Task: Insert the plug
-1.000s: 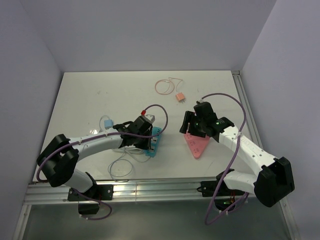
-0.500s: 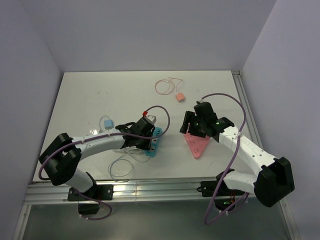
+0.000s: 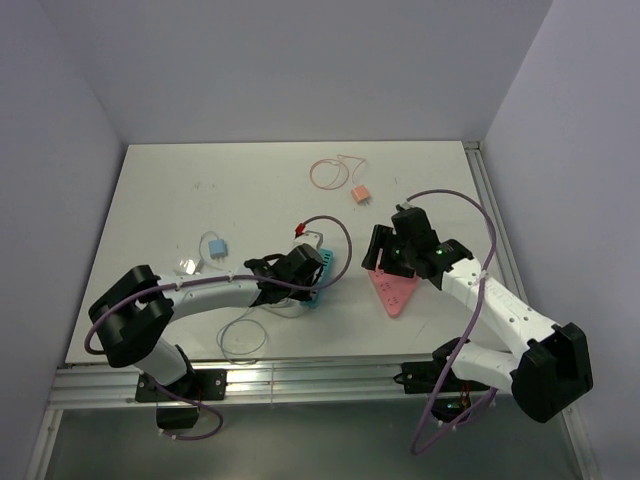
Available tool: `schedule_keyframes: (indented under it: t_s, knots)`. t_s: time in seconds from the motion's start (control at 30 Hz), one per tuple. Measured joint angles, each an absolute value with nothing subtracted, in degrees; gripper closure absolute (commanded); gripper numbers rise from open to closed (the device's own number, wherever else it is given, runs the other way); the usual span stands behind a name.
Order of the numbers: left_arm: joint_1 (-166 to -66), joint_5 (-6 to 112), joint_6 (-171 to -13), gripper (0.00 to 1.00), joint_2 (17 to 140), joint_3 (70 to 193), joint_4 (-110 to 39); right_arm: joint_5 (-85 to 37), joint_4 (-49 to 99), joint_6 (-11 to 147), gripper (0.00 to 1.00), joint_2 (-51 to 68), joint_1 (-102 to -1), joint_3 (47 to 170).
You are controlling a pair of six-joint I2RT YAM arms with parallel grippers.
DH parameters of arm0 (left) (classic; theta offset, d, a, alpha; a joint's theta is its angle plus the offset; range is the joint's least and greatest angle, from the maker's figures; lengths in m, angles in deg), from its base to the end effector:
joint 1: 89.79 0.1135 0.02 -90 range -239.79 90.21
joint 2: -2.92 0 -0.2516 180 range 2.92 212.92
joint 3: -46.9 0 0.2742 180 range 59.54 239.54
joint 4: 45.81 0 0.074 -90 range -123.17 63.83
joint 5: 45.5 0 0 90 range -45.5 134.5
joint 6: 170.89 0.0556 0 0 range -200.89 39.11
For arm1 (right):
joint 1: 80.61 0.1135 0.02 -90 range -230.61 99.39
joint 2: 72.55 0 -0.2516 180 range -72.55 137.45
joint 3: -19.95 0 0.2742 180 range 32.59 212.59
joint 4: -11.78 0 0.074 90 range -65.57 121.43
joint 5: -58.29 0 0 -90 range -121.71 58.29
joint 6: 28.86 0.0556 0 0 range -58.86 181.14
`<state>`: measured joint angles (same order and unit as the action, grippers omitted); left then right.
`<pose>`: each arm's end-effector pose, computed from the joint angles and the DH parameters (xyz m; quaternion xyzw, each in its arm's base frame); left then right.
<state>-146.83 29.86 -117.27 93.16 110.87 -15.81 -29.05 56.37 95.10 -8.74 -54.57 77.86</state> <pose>0.1956 -0.2759 0.1375 0.1338 0.9404 -0.1258 0.2861 0.2362 0.1183 0.2111 0.0572 0.9392 0.1879 0.2817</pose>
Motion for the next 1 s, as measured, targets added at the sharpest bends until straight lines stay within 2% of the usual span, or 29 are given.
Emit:
schedule_keyframes:
  t_s: [0.2, 0.4, 0.57, 1.0]
  knots:
    - [-146.9, 29.5, -117.6, 1.0, 95.4, 110.1, -24.1, -28.8, 56.3, 95.1, 0.26, -9.8, -54.6, 77.2]
    - [-146.9, 29.3, -117.9, 1.0, 95.0, 110.1, -25.1, -27.5, 55.5, 94.5, 0.27, -8.1, -54.6, 77.1]
    - [-146.8, 29.3, -118.0, 1.0, 94.8, 110.5, -24.1, -24.9, 54.5, 94.5, 0.31, -0.3, -54.7, 78.7]
    - [-146.7, 29.7, -118.2, 1.0, 94.3, 110.5, -22.7, -19.8, 48.7, 100.5, 0.34, 21.2, -53.8, 96.0]
